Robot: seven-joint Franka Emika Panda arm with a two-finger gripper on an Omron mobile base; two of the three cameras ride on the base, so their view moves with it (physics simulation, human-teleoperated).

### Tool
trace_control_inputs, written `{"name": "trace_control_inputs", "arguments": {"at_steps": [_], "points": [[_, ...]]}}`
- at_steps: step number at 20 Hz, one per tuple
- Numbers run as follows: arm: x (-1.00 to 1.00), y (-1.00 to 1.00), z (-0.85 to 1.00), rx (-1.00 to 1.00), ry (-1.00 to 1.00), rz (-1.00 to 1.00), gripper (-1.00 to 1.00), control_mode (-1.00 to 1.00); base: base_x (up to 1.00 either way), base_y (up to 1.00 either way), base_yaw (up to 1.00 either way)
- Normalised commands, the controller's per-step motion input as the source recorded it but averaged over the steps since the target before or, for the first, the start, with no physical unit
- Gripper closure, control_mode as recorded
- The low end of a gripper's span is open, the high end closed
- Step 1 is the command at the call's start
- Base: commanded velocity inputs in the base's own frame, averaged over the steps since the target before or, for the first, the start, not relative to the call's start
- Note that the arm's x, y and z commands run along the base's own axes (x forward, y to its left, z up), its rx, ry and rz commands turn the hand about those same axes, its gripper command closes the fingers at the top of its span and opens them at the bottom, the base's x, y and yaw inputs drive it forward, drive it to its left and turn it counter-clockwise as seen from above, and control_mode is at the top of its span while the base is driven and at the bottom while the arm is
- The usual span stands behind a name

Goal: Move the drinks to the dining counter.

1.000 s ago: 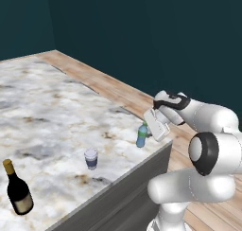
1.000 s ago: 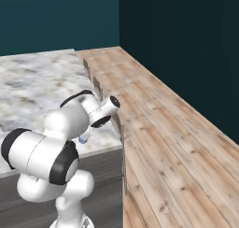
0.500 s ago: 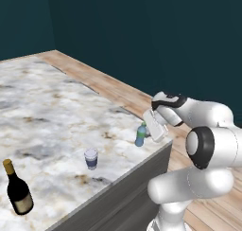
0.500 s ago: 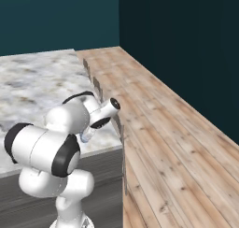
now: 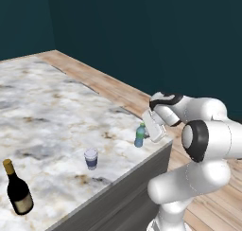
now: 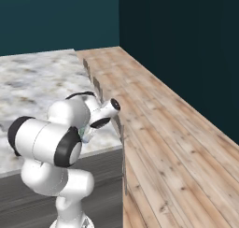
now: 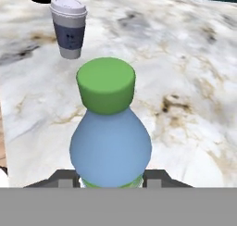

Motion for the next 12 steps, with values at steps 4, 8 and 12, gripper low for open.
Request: {"name": "trace_control_inputs", "arguments": {"at_steps": [4,8,12], "points": [[0.23,0.0,-0.17,0.0,0.0,0.0,1.0,-1.0,0.0,0.0,0.0],[0.22,0.0,-0.22,0.0,0.0,0.0,1.0,-1.0,0.0,0.0,0.0],[-0.03,-0.03,-0.25,0.0,0.0,0.02,-1.0,-1.0,0.0,0.0,0.0]]}}
